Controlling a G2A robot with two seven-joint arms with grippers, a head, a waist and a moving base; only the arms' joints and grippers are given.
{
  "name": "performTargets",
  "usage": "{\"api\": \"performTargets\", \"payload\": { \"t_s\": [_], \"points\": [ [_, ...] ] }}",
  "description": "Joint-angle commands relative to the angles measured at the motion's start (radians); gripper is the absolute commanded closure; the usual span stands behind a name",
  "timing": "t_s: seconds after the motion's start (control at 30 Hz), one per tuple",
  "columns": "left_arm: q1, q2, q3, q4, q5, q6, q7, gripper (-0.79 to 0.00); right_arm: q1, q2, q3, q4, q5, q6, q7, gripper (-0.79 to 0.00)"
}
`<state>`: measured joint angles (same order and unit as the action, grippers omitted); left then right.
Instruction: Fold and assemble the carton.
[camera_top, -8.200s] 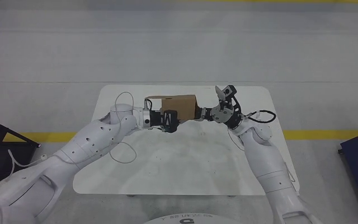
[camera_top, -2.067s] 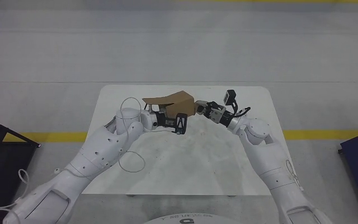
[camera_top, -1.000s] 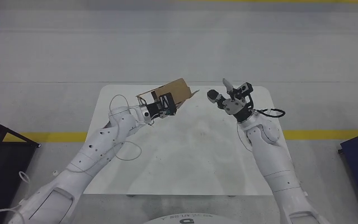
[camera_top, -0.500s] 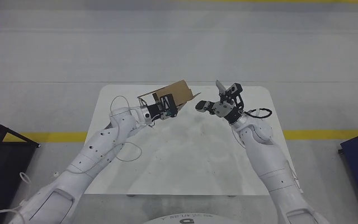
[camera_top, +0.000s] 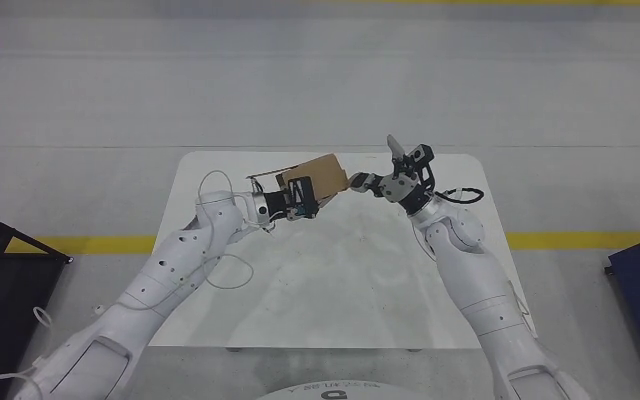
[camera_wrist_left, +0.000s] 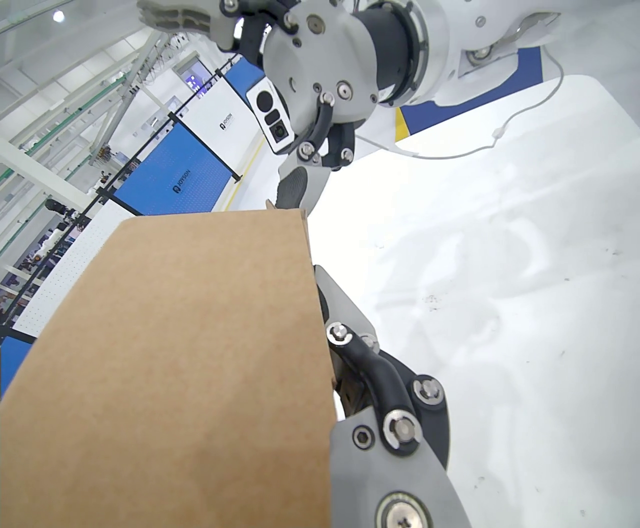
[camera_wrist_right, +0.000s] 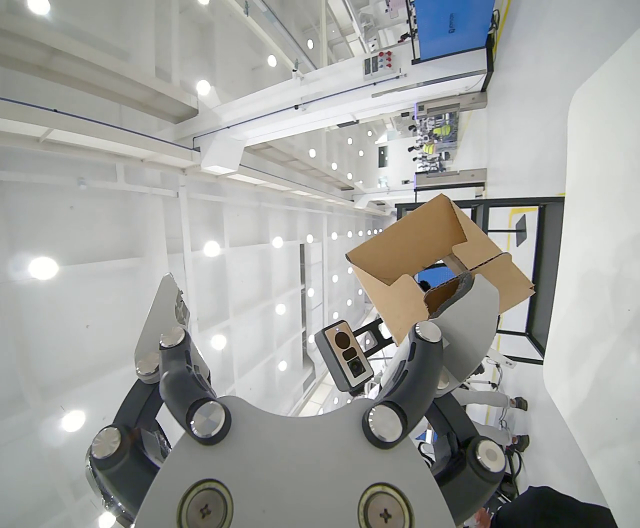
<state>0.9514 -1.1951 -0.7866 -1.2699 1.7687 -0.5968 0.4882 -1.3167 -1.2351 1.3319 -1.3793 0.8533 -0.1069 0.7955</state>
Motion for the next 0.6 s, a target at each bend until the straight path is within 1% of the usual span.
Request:
{"api": "performTargets", "payload": {
  "t_s": [0.0,0.2,0.57],
  "points": [
    [-0.003,-0.001,0.003,0.002,0.007,-0.012,-0.008,0.0,-0.002,0.0,0.0,-0.002,0.004,-0.004,0.006,-0.785],
    [-0.012,-0.004,0.014,0.004,0.02,-0.03,-0.021,0.0,-0.011,0.001,0.001,-0.011,0.0,0.0,0.029,-0.785],
    [-0.016,-0.007,0.021,0.001,0.035,-0.032,-0.021,0.0,-0.01,-0.002,-0.023,-0.018,-0.032,0.009,0.021,-0.785]
  ]
}}
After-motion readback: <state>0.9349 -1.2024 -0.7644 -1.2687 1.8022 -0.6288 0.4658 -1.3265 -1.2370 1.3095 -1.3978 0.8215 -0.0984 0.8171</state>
